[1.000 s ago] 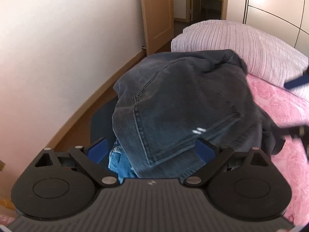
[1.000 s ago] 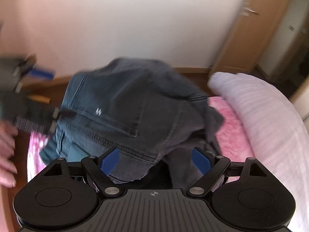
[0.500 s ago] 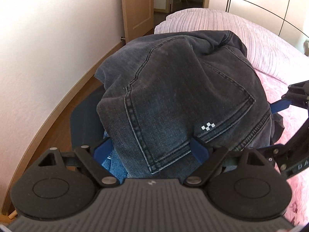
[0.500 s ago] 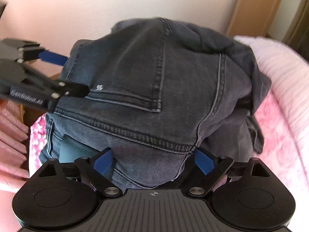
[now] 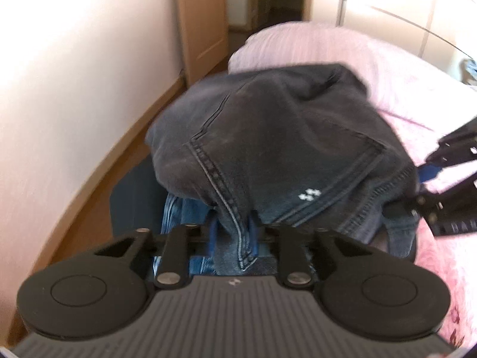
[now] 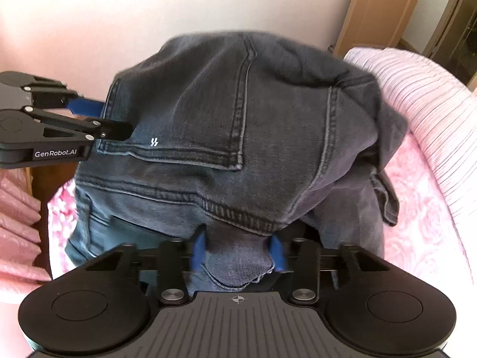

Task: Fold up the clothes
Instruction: 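Grasp the grey jeans waistband with the right gripper while the left gripper grasps the other waistband corner, then lift the grey jeans off the pile with both grippers and swing them over the bed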

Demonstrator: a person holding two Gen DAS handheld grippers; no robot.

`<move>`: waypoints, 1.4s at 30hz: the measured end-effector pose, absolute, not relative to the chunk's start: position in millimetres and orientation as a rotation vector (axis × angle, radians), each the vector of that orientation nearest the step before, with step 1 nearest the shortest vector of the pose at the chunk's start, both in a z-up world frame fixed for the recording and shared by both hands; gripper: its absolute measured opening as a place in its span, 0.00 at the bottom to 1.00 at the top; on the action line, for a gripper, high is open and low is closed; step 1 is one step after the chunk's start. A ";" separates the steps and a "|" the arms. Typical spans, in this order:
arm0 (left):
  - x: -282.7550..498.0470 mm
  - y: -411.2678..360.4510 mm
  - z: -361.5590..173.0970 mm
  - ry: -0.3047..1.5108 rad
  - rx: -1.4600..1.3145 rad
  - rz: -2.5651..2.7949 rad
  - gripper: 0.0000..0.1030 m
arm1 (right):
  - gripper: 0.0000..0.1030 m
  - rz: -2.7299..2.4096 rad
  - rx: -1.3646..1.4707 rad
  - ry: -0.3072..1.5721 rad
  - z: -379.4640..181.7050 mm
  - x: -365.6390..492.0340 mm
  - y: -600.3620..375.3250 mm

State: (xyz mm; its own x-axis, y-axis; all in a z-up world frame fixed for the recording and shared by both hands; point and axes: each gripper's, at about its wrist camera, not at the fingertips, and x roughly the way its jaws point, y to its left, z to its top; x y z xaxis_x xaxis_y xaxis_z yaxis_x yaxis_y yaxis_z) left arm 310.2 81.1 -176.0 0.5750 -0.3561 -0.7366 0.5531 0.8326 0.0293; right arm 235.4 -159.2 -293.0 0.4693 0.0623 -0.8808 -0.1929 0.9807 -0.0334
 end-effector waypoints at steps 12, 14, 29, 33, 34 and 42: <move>231.0 19.1 -61.3 0.547 0.324 -0.837 0.13 | 0.21 0.070 -0.001 0.905 -183.0 130.9 -223.9; 204.5 -6.5 -48.5 0.520 0.356 -0.914 0.13 | 0.21 0.032 0.054 0.903 -172.0 96.0 -243.9; -27.4 -355.6 -133.6 0.830 0.515 -1.360 0.21 | 0.28 -0.418 0.386 1.182 -246.8 -215.2 -448.8; -57.9 -418.1 -168.2 0.880 0.591 -1.348 0.33 | 0.32 -0.529 0.347 1.279 -284.4 -264.0 -484.9; -67.7 -427.5 -170.8 0.862 0.613 -1.345 0.35 | 0.33 -0.535 0.352 1.282 -287.3 -272.3 -489.5; -58.7 -400.4 -204.4 0.870 0.810 -1.252 0.49 | 0.60 -0.471 0.383 1.254 -308.2 -296.1 -503.3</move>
State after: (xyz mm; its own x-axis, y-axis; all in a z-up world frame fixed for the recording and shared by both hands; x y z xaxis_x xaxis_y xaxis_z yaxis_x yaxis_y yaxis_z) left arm -58.7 -400.4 -204.4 0.0996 -0.4432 -0.8909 0.9895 0.1383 0.0417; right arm -296.1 -503.3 -308.2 0.2389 -0.1294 -0.9624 0.5363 0.8438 0.0197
